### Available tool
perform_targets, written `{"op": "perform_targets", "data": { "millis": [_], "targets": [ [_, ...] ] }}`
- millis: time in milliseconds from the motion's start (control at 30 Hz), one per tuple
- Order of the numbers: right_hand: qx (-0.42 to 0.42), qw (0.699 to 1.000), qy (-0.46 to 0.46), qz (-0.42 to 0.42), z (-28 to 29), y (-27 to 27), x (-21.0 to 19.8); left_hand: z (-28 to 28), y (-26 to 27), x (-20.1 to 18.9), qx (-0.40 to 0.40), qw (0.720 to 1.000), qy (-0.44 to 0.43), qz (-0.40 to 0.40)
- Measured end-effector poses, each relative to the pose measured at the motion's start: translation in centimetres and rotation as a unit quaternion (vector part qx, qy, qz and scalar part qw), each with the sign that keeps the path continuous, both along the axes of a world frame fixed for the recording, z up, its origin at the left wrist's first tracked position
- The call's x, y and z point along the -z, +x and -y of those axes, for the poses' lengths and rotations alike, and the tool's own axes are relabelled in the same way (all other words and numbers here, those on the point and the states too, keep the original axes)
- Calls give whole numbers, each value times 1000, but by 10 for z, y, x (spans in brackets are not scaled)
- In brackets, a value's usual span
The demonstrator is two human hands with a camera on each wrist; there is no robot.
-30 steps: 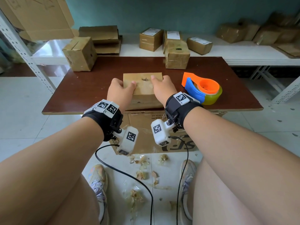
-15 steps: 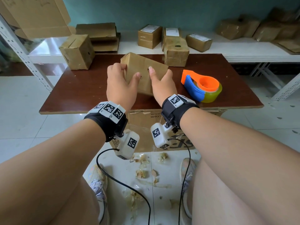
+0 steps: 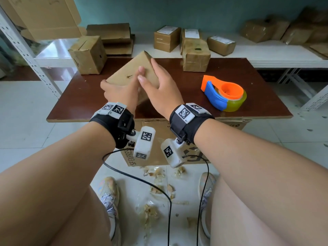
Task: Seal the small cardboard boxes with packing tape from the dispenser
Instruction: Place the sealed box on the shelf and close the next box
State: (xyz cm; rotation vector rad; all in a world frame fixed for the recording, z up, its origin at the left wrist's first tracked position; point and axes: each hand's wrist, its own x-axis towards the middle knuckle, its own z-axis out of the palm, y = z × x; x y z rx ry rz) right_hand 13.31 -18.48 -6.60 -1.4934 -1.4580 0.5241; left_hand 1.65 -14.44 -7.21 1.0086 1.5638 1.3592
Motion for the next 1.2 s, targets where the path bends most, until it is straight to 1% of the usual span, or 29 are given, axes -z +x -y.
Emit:
{"op": "perform_targets", "data": {
  "millis": [100, 167, 233, 333, 433, 500, 533, 667, 800, 933, 967, 1033, 1100, 1167, 1200],
  "targets": [
    [1, 1000, 5, 17, -2, 7, 4, -2, -5, 6, 9, 1000, 20, -12],
    [3, 1000, -4, 25, -2, 15, 5, -4, -7, 10, -4, 1000, 27, -11],
    [8, 1000, -13, 17, -4, 19, 5, -6, -7, 10, -10, 1000, 10, 3],
    [30, 1000, -3, 2, -6, 16, 2, -9, -6, 6, -10, 999, -35, 3],
    [56, 998, 24, 34, -5, 13, -2, -7, -4, 0, 8, 997, -72, 20],
    [65, 996, 38, 50, -3, 13, -6, -8, -4, 1, 23, 997, -71, 1],
    [60, 997, 26, 49, -3, 14, -8, -10, -6, 4, 28, 997, -66, -6],
    [25, 994, -88, 66, 0, 18, -6, -18, -18, 15, 19, 998, -57, -33],
    [75, 987, -138, 31, -6, 21, 11, -19, -18, 16, 36, 996, -49, -66],
    [149, 982, -114, 35, -15, 29, 15, -12, -17, 12, 111, 988, -59, -94],
    [153, 980, -122, 24, -16, 30, 13, -10, -18, 13, 134, 984, -56, -101],
    [120, 979, -164, -1, -16, 31, 12, -10, -21, 19, 165, 977, -49, -126],
    [66, 978, -196, 31, -13, 30, 12, -12, -22, 20, 158, 973, -39, -167],
    [69, 978, -191, 52, -19, 33, 16, -17, -26, 18, 141, 966, -35, -212],
    [81, 979, -184, 44, -22, 36, 16, -18, -28, 17, 134, 964, -37, -225]
  ]
}}
